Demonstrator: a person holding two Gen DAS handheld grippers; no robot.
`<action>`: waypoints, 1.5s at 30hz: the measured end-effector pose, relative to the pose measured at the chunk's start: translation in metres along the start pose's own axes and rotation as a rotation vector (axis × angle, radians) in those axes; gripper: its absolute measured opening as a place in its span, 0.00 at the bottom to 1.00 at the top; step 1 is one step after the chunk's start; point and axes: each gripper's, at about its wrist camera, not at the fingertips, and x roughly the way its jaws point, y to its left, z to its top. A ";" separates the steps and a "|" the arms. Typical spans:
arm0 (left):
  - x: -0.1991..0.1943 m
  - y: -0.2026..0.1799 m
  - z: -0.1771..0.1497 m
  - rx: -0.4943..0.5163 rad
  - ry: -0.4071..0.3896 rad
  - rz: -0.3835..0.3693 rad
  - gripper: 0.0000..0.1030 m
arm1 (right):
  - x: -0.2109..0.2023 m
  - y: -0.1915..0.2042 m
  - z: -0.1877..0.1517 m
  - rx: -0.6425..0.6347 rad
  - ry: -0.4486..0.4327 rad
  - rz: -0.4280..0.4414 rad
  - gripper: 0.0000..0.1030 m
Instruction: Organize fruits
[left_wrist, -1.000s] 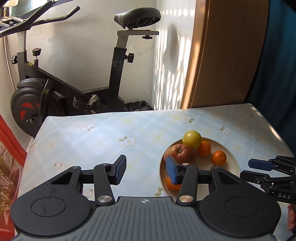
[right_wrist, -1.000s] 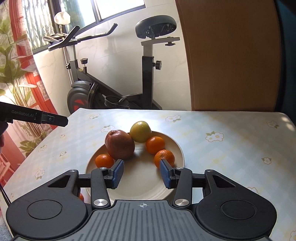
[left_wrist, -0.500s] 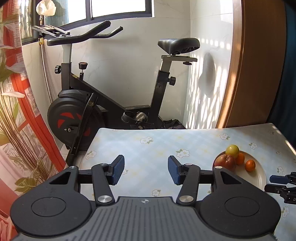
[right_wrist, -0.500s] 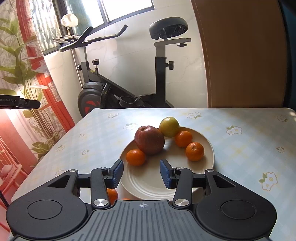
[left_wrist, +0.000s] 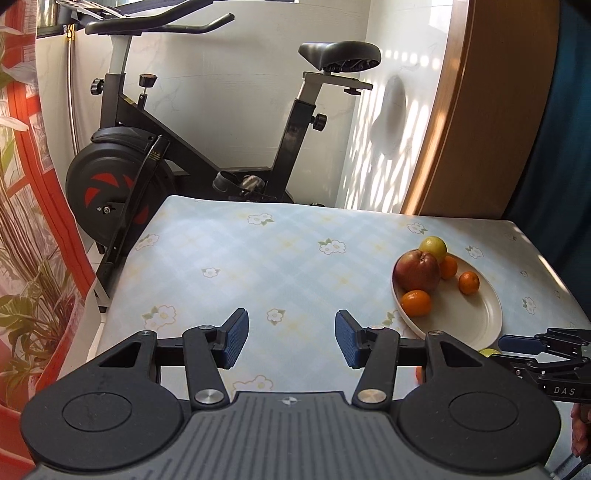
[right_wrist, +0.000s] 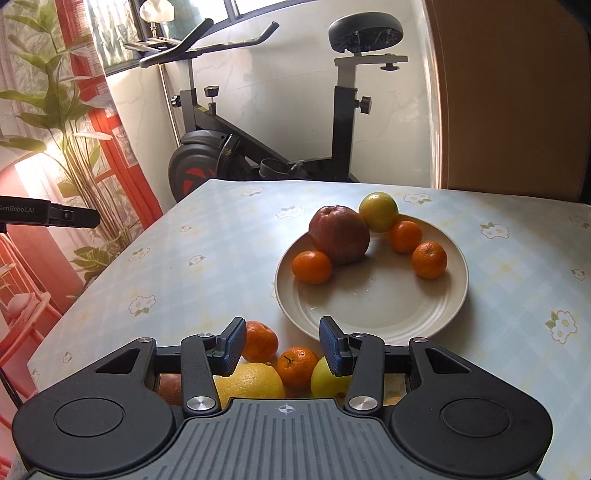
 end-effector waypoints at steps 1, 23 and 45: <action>0.006 -0.006 -0.006 -0.001 0.023 -0.022 0.53 | 0.000 0.003 -0.002 -0.008 0.007 0.001 0.40; 0.056 -0.047 -0.056 -0.007 0.278 -0.186 0.53 | -0.003 0.018 -0.014 -0.060 0.043 0.027 0.42; 0.035 -0.044 -0.071 0.051 0.306 -0.212 0.54 | -0.017 0.043 -0.021 -0.110 0.076 0.082 0.42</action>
